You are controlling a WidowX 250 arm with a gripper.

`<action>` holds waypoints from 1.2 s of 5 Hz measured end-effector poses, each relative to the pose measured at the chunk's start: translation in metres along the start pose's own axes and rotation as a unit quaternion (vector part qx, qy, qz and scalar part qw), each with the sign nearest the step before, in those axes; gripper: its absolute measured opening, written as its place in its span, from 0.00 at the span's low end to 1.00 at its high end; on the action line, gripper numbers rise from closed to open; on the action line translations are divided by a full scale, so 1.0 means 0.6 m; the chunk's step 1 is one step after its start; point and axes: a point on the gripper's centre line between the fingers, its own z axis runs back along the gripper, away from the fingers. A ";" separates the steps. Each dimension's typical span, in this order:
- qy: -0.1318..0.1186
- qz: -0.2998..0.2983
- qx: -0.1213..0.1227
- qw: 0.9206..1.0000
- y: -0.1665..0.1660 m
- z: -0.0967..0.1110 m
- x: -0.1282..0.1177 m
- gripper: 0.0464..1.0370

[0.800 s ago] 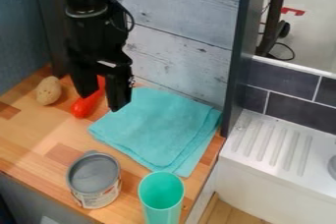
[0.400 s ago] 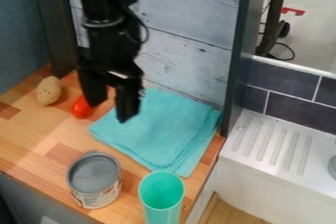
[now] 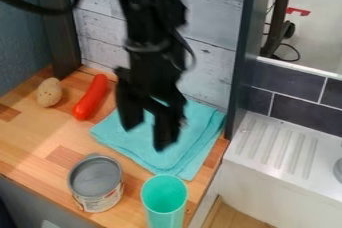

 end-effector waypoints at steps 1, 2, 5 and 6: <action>0.018 -0.024 -0.003 1.000 -0.035 -0.013 -0.010 0.96; 0.034 -0.032 0.005 0.999 -0.052 -0.014 -0.017 0.96; 0.055 0.001 0.002 0.999 -0.033 -0.039 -0.057 0.96; 0.046 0.010 0.001 0.999 -0.021 -0.041 -0.067 0.96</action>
